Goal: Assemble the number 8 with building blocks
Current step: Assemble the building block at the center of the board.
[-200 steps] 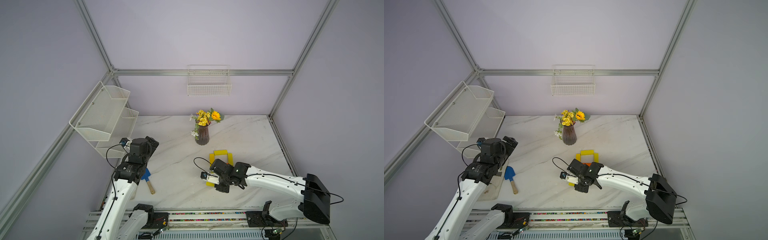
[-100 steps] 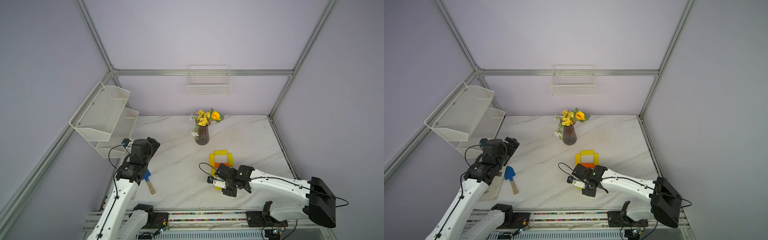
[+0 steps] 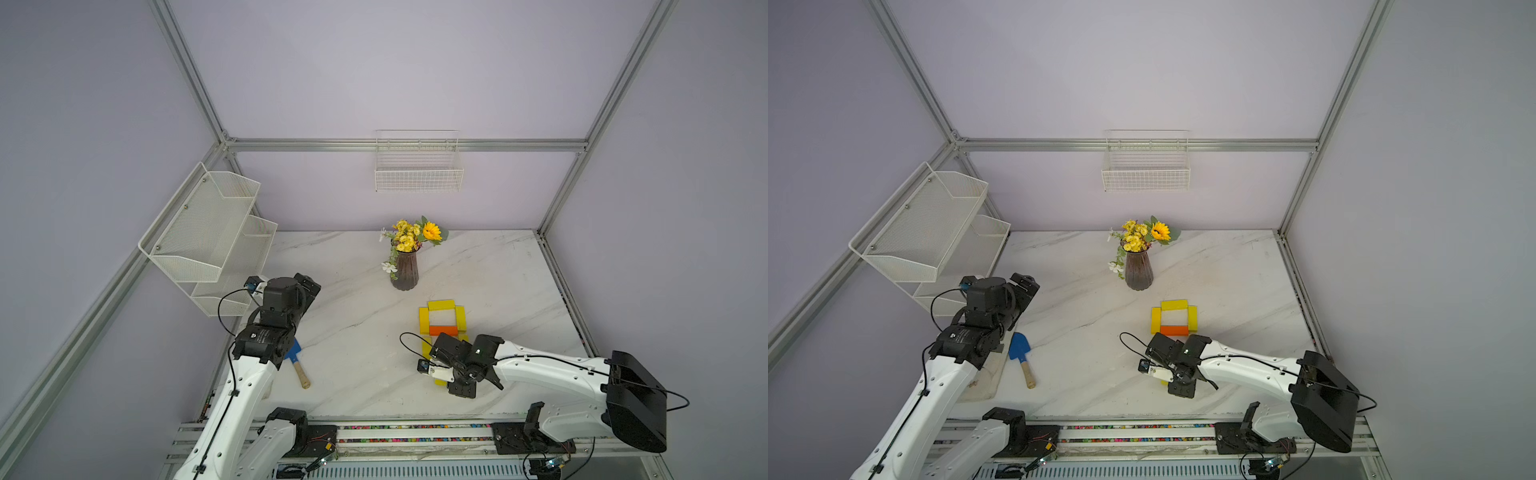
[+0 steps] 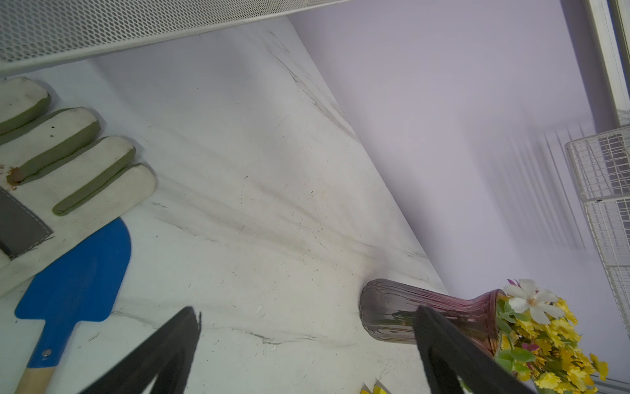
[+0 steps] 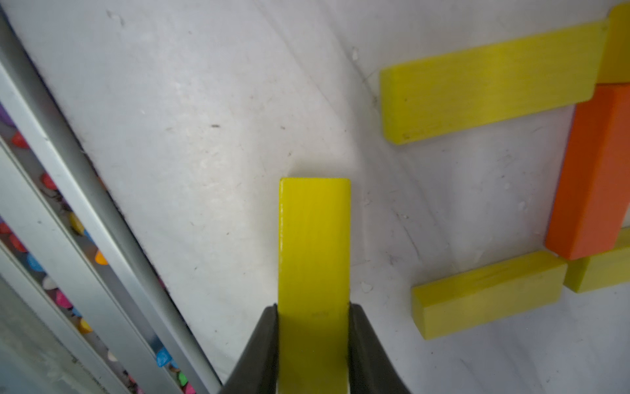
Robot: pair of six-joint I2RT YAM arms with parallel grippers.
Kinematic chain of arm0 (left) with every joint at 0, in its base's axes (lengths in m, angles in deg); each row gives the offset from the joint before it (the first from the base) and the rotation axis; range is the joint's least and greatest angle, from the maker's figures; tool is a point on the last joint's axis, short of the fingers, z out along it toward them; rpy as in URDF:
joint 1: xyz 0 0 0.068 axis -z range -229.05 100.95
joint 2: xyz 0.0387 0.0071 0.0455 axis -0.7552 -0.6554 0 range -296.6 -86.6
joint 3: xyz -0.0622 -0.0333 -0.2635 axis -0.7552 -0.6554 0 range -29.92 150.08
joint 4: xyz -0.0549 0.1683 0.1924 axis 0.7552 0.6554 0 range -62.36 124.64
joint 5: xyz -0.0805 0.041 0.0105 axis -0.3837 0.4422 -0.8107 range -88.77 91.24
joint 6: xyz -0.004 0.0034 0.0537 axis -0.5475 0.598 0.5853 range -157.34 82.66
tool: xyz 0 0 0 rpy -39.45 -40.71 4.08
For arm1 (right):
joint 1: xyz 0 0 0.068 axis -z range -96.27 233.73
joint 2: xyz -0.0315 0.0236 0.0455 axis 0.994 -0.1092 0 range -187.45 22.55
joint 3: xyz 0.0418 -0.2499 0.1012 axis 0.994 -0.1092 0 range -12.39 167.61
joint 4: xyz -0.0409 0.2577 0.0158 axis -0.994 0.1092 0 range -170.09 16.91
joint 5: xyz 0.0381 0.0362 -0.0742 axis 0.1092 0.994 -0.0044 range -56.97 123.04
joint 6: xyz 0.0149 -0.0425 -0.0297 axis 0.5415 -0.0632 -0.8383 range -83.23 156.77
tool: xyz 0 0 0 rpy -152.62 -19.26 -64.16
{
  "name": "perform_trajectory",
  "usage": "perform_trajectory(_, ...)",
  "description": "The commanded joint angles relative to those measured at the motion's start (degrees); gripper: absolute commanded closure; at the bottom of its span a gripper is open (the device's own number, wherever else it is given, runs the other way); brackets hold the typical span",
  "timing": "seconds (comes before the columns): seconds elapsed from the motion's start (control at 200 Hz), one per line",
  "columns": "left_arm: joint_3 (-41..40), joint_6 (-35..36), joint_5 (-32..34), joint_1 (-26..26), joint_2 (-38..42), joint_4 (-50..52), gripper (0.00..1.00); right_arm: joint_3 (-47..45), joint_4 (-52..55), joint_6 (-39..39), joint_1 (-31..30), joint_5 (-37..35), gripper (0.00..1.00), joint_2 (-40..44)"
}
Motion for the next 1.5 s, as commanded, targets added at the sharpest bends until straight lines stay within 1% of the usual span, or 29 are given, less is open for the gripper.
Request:
perform_trajectory(0.0, -0.35, 0.63, -0.09, -0.39, -0.08, -2.5, 0.0, -0.36, -3.0, -1.46, -0.1, -0.36, 0.71, -2.59)
perform_trajectory(0.1, -0.38, 0.88, -0.5, -0.38, -0.37, -2.87, 0.0, -0.71, -4.15, -1.5, -0.01, -1.32, 0.68, -4.6)
perform_trajectory(0.28, -0.76, 1.06, -0.78, -0.38, -0.51, -3.5, 0.0, -0.45, -6.27, -1.76, 0.26, -1.55, 0.66, -7.71)
perform_trajectory(0.445, -0.68, 1.25, -0.96, -0.48, -0.46, -3.49, 0.0, -0.98, -6.94, -2.03, 1.32, -4.24, 0.63, -9.75)
perform_trajectory(0.805, -0.94, 0.82, -1.15, -0.47, 0.02, -3.67, 0.0, -1.0, -8.12, -2.94, 5.12, -7.85, 0.6, -9.17)
perform_trajectory(1.09, -1.03, 0.81, -1.33, -0.47, 0.03, -3.83, 0.0, -0.54, -9.28, -4.23, 5.71, -12.08, 0.55, -11.51)
perform_trajectory(1.325, -1.25, 0.81, -1.17, -0.48, 0.15, -4.15, 0.0, -0.13, -10.28, -5.55, 5.97, -13.1, 0.51, -11.22)
perform_trajectory(1.37, -1.29, 0.87, -1.3, -0.48, 0.17, -4.28, 0.0, 0.05, -10.37, -5.54, 6.06, -13.09, 0.48, -11.28)
perform_trajectory(1.495, -1.25, 0.86, -1.31, -0.48, 0.16, -4.37, 0.0, 0.42, -10.28, -5.4, 6.15, -12.84, 0.47, -11.57)
